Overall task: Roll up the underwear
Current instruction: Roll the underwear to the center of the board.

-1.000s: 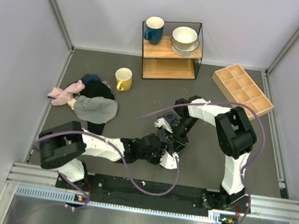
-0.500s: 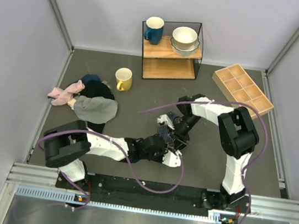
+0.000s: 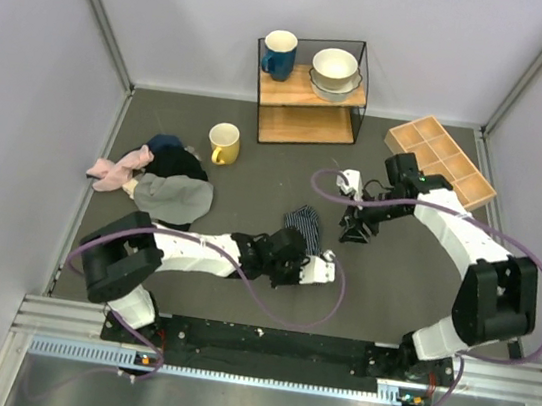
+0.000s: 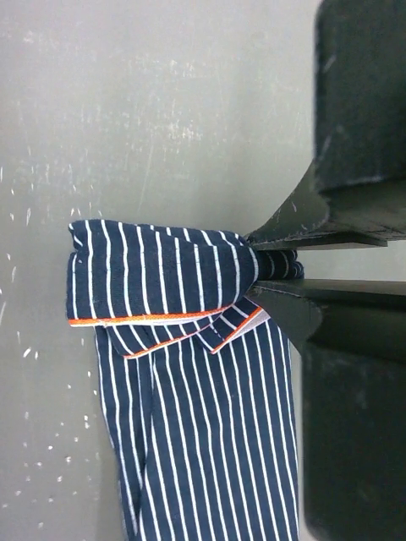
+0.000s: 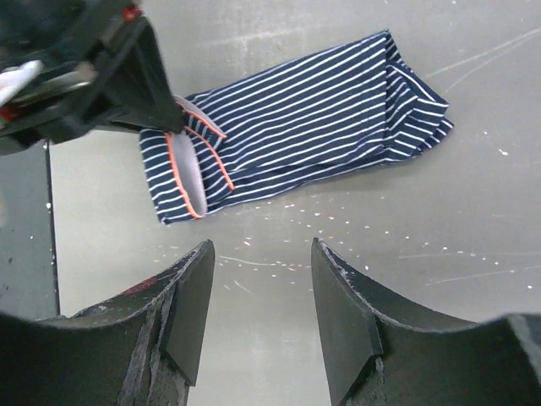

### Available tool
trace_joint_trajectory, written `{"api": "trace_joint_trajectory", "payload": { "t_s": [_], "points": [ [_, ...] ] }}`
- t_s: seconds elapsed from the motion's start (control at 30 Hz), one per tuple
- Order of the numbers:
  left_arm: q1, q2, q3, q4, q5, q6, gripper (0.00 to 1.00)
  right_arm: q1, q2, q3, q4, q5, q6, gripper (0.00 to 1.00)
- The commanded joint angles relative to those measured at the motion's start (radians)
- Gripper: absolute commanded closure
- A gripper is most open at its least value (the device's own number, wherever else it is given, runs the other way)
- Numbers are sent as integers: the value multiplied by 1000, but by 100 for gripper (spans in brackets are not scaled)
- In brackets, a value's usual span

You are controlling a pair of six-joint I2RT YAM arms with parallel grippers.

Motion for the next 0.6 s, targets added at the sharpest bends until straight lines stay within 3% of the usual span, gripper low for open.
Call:
{"api": "trace_joint_trajectory", "payload": {
  "t_s": [0.0,0.27,0.47,0.57],
  "points": [
    [55,24,84,-134,120,-142,92,-4,-111,-79,97,-94,-48,49],
    [235,81,75,-93,407,-363,92,-2,-223,-157,98,-134,-147,47],
    [346,171,54,-13,550,-460,92,9,-306,-269,100,-191,-328,36],
    [394,239,78,1,616,-525,92,79,-320,-326,104,-157,-420,34]
  ]
}}
